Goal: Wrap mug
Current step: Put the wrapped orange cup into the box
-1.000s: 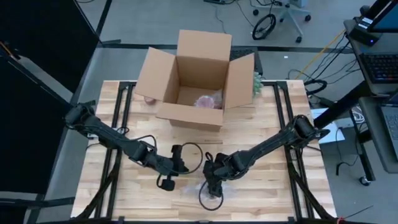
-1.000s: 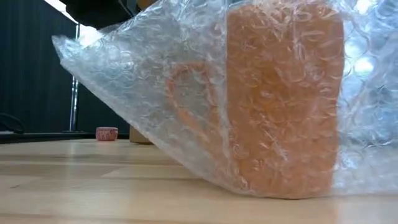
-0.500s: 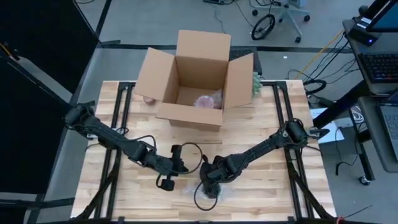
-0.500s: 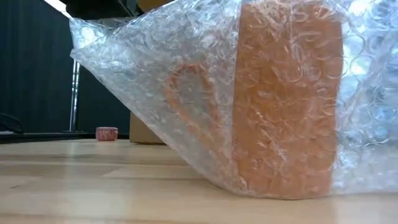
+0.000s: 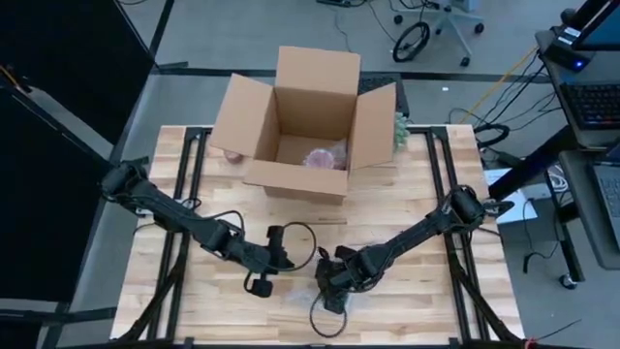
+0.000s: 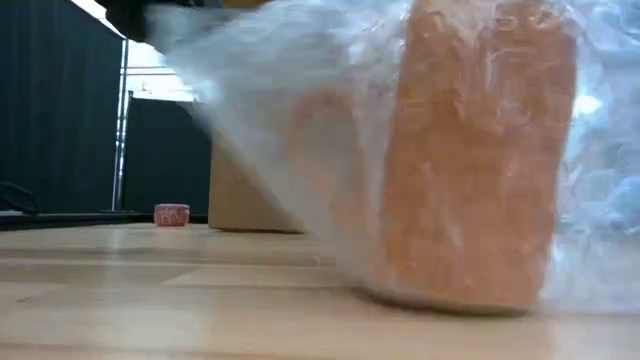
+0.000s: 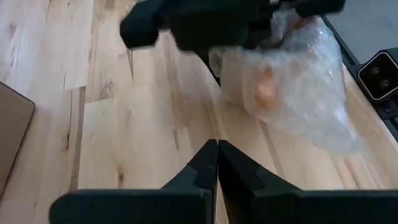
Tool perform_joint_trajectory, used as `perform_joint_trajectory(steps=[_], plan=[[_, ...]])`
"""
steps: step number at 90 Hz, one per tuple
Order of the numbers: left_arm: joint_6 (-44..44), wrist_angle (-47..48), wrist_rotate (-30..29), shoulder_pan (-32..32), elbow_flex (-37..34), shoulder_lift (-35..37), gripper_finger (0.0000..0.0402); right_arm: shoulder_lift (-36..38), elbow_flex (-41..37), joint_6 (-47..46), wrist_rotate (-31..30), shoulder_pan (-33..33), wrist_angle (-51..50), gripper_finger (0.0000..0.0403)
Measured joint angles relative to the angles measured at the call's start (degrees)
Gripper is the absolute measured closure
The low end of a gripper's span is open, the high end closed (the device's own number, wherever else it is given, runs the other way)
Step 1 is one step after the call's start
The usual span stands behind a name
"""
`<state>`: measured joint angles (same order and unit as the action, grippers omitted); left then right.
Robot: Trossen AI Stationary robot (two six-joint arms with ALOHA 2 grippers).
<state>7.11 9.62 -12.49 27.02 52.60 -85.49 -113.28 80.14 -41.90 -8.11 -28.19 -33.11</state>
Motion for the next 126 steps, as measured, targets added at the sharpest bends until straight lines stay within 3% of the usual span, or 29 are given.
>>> perform_joint_trajectory(steps=[29,42,65,91,110,126], plan=[[1.1,0.1,0.4,3.2,0.0,0.7,0.0402,14.4,0.2,10.3,-9.1,-5.0,4.5,0.0372],[1.7,2.6,0.5,6.9,0.0,3.6,0.0402,21.5,0.8,19.6,-12.9,-4.8,14.1,0.0372],[4.5,5.9,-1.2,11.8,0.1,8.3,0.0402,30.0,0.8,44.4,-12.8,0.1,35.1,0.0372],[-2.0,6.5,-6.5,10.8,0.1,10.6,0.0402,34.4,4.1,64.8,-12.8,13.7,45.9,0.0372],[-4.6,7.9,-9.1,7.9,0.1,11.6,0.0402,30.5,13.0,67.5,-13.1,29.0,44.3,0.0371],[-4.9,9.6,-9.4,5.3,0.1,11.5,0.0402,22.9,24.6,65.0,-10.8,41.8,33.2,0.0372]])
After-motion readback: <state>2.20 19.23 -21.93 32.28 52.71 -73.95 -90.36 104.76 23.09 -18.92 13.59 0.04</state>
